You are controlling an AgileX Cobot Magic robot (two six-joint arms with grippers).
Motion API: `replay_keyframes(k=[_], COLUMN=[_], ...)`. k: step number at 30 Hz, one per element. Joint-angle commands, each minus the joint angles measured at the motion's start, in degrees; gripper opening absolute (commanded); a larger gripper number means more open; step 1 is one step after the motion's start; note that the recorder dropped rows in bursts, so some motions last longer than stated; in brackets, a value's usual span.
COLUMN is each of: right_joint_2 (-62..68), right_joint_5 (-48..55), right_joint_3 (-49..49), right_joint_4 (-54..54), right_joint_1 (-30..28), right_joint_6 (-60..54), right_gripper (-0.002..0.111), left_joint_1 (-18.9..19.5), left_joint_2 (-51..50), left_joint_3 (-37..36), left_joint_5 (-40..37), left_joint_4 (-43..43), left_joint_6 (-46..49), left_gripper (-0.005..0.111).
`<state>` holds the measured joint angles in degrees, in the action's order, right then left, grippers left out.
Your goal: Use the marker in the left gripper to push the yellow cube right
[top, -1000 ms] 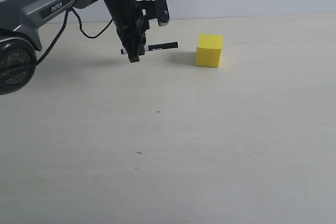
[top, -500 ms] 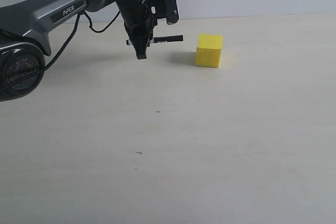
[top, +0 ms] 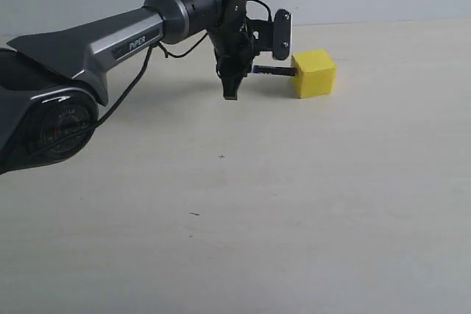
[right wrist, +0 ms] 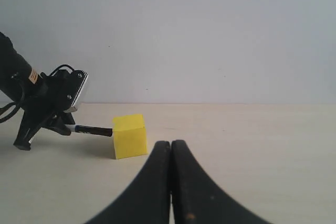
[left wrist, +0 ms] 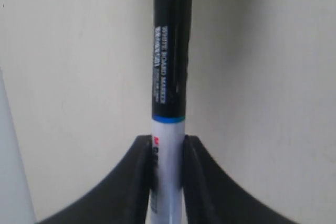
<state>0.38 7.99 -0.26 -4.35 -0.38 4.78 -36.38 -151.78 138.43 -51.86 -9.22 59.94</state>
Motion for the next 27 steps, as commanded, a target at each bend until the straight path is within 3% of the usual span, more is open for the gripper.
replay_keyframes(k=[1,9,12,18,27], right_joint_2=[-0.38,-0.38,-0.38,-0.38,-0.38], right_joint_5=[-0.29,-0.29,-0.29,-0.29,-0.29], right_joint_3=[0.26,0.26,0.26,0.26,0.26], right_joint_4=[-0.18,-0.18,-0.18,-0.18,-0.18], right_joint_1=[0.05,0.05,0.05,0.05,0.05], right_joint_6=[-0.03,-0.03,-0.03,-0.03,-0.03], right_gripper=[0.0,0.0,0.0,0.0,0.0], left_joint_1=[1.89,3.89,3.28,1.29,-0.4], left_joint_2=[0.17,0.17,0.17,0.17,1.29], left_joint_3=[0.3,0.3,0.3,0.3,0.3], left_joint_5=[-0.19,-5.24,-5.1,-10.82,-15.46], left_joint_4=[-0.15,-0.15,-0.78,-12.65,-15.44], left_joint_6=[-2.33,-3.59,-6.57,-15.38,-25.12], left_gripper=[0.0,0.0,0.0,0.0,0.0])
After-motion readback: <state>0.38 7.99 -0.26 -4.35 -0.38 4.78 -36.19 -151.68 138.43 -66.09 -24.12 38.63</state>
